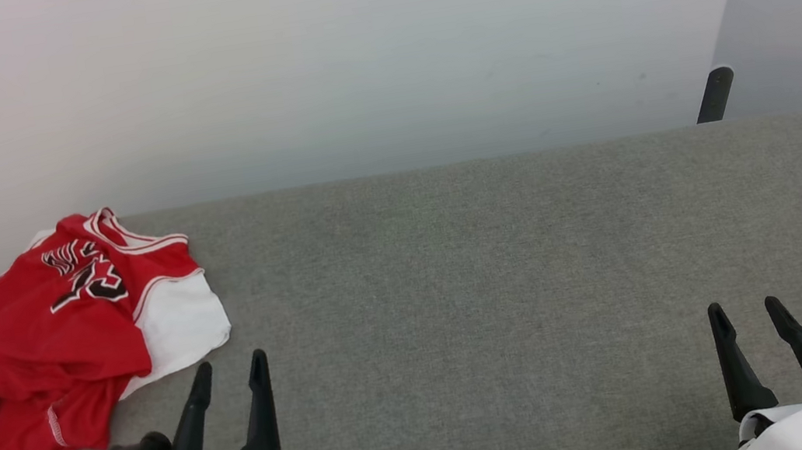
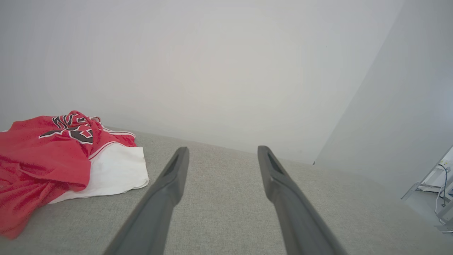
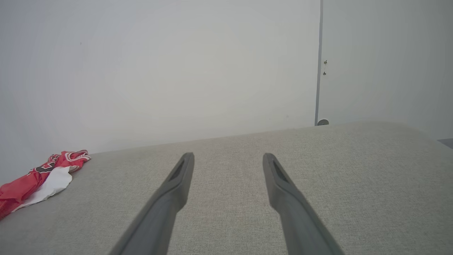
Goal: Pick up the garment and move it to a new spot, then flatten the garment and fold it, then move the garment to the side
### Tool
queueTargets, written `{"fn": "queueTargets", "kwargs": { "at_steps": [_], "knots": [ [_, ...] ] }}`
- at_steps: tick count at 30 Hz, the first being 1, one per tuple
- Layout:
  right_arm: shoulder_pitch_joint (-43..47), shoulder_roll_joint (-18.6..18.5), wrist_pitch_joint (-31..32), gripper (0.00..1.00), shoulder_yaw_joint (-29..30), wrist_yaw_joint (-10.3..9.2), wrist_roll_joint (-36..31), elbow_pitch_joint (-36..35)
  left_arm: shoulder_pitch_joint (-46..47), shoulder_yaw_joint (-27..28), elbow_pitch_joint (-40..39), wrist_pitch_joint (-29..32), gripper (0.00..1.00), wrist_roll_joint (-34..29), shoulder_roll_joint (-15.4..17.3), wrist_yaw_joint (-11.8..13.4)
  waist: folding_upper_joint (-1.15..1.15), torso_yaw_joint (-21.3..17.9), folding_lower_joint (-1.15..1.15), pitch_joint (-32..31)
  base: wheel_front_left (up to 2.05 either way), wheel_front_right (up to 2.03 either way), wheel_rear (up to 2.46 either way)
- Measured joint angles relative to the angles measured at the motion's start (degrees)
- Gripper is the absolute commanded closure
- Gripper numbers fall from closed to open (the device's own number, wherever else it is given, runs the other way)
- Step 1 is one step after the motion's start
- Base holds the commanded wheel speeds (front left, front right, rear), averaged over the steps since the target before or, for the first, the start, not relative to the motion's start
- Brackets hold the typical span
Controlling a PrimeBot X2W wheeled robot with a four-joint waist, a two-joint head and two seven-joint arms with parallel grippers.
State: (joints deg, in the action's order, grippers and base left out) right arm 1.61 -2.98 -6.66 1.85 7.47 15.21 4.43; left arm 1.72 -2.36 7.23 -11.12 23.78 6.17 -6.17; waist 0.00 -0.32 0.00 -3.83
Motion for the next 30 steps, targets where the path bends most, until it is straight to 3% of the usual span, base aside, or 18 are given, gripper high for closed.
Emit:
{"fn": "queueTargets", "kwargs": {
  "at_steps": [30],
  "knots": [
    [2.4, 0.01, -2.55, 0.0, -0.62, 0.0, -14.4, -3.32, -0.81, -0.31, -0.76, -3.28, 0.0, -12.58, -0.21, -0.99, 0.0, 0.81, 0.0, -1.84, 0.0, 0.0, 0.0]
  ]
}}
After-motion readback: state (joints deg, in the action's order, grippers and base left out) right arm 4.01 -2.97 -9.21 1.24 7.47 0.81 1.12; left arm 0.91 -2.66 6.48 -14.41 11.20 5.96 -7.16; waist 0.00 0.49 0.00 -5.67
